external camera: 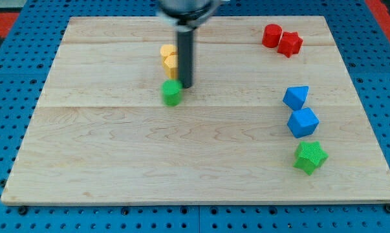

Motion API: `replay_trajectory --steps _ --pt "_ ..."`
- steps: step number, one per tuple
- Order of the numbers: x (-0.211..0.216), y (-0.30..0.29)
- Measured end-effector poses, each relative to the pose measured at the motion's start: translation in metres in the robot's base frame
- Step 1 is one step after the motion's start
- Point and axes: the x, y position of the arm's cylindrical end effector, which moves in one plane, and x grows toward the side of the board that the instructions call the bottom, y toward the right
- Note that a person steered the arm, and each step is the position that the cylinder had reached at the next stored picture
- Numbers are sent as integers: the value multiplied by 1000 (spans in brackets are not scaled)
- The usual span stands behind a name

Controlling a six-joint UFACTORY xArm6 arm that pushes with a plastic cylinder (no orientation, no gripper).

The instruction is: Slide the green star closer to the green circle

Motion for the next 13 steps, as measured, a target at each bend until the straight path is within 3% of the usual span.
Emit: replay_trajectory --steps 1,2,3,4,5,6,8,9,10,11,12,13 --pt "52 -55" --pt "93 46" --pt "161 149" --pt "196 247" --pt "188 349" --pt "165 344" --pt "165 132" --pt "172 131" --pt "187 254" --pt "141 312" --pt "119 241" --pt "117 130"
